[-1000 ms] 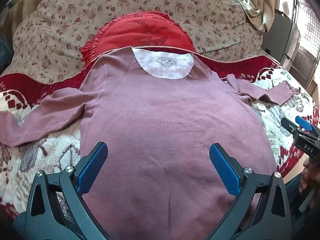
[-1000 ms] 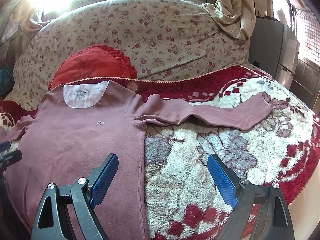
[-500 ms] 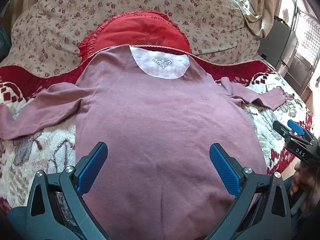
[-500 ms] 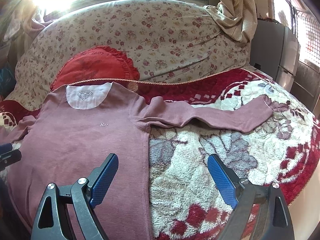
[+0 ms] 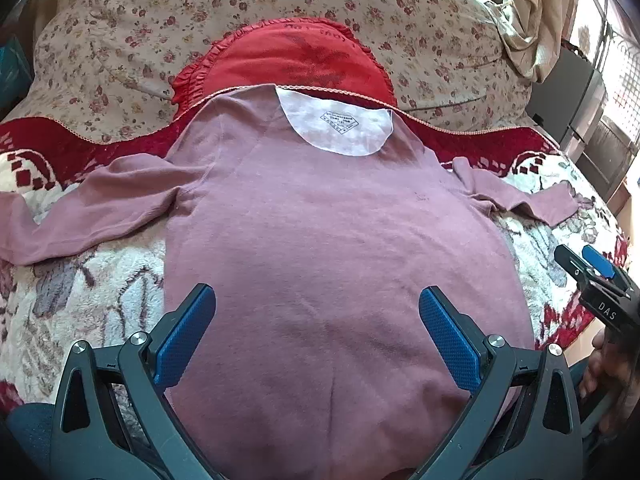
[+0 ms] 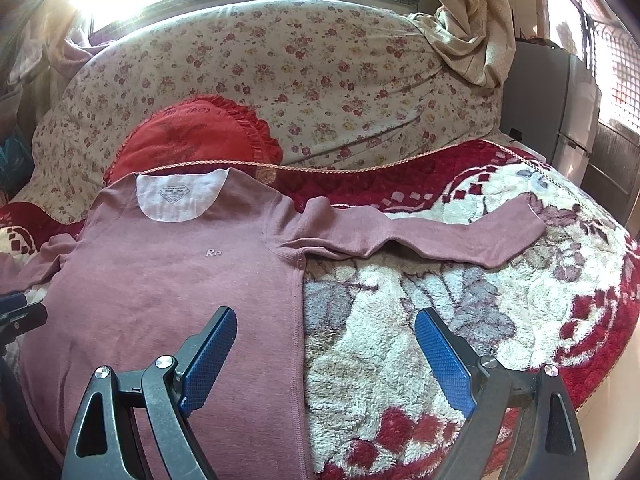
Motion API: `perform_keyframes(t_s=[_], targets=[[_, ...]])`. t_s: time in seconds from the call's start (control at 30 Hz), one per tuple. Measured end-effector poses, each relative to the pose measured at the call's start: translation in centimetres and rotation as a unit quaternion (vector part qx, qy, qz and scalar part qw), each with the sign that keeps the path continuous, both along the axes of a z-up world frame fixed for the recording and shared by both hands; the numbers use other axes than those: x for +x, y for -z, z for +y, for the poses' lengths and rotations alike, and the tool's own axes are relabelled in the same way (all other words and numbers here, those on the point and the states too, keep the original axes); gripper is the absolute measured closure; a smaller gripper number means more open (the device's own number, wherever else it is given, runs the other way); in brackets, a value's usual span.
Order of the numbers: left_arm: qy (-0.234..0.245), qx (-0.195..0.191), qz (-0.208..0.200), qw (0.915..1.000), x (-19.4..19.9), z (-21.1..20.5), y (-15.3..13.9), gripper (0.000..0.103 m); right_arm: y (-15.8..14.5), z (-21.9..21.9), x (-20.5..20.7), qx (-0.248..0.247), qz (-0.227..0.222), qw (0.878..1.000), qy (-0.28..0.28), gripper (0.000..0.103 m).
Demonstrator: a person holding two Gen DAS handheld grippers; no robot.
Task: Fold small clothes
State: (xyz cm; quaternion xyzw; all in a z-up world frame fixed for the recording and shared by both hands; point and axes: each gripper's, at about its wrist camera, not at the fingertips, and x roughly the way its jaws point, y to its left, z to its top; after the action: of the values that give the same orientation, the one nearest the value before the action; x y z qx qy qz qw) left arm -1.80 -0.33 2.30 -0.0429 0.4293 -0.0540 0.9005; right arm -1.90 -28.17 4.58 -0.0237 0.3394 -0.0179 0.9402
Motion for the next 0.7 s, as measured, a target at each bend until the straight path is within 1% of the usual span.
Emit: perform_keyframes(t_s=[0.3, 0.7], targets=[[-0.014, -0.014, 0.0, 0.9998, -0.6, 0.9, -0.9, 0.001, -0.6, 0.5, -0.5, 0.0, -0.006, 1.0, -0.002, 0.014], [-0.014, -0.021, -0.011, 0.9996, -1.2, 1.2, -1.8, 0.001, -2.3, 0.9, -1.7, 0.004, -0.025, 1.0, -0.007, 0.014]])
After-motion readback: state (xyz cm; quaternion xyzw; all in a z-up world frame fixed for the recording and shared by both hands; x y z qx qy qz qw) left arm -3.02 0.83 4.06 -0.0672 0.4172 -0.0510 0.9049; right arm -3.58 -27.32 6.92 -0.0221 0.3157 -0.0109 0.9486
